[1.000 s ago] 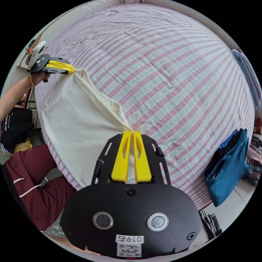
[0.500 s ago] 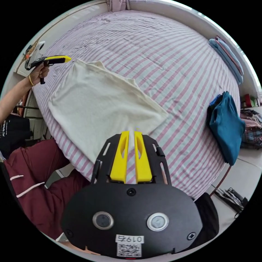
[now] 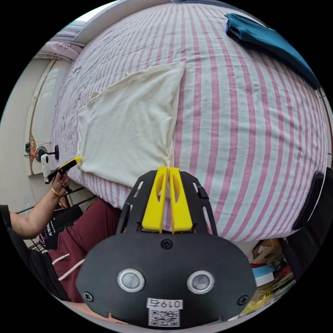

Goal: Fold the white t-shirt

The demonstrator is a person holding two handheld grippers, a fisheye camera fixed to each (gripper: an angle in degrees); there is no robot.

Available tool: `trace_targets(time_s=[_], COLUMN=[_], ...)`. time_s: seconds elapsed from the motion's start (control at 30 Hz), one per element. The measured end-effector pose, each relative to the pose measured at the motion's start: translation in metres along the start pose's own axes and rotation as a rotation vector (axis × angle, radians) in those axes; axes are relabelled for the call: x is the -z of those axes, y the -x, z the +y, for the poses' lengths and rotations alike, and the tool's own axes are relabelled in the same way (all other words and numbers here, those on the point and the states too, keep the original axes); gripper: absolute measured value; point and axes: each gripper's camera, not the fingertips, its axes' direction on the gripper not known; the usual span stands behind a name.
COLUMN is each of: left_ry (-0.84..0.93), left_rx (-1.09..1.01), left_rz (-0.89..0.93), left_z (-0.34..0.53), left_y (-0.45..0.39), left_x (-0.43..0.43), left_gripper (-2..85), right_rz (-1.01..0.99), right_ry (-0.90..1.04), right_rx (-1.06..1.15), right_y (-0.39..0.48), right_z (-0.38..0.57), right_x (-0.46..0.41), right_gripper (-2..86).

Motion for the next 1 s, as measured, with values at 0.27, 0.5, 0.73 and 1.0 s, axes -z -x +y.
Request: trace_targets(time_s=[0.27, 0.5, 0.73, 1.0], left_ry=[0.054, 0.005, 0.075, 0.034], left_rx=[0.000, -0.023, -0.015, -0.076], left_rz=[0.013, -0.016, -0.125, -0.184], left_z=[0.036, 0.071, 0.115, 0.188], left_y=[0.016, 0.004, -0.009, -0.109], left_x=[-0.016, -0.001, -0.011, 0.047], left_gripper=[0.8, 0.9, 0.8, 0.9], right_rz=[-0.097, 0.003, 0.125, 0.211], right_ry=[0.011, -0.030, 0.004, -0.140], right_rx=[-0.134, -0.055, 0.052, 0.232], right_y=[-0.034, -0.020, -0.002, 0.071], right_z=[0.048, 0.093, 0.154, 0.243], right_x=[-0.045, -0.069, -0.119, -0.101], right_gripper=[0.4, -0.2, -0.7, -0.7])
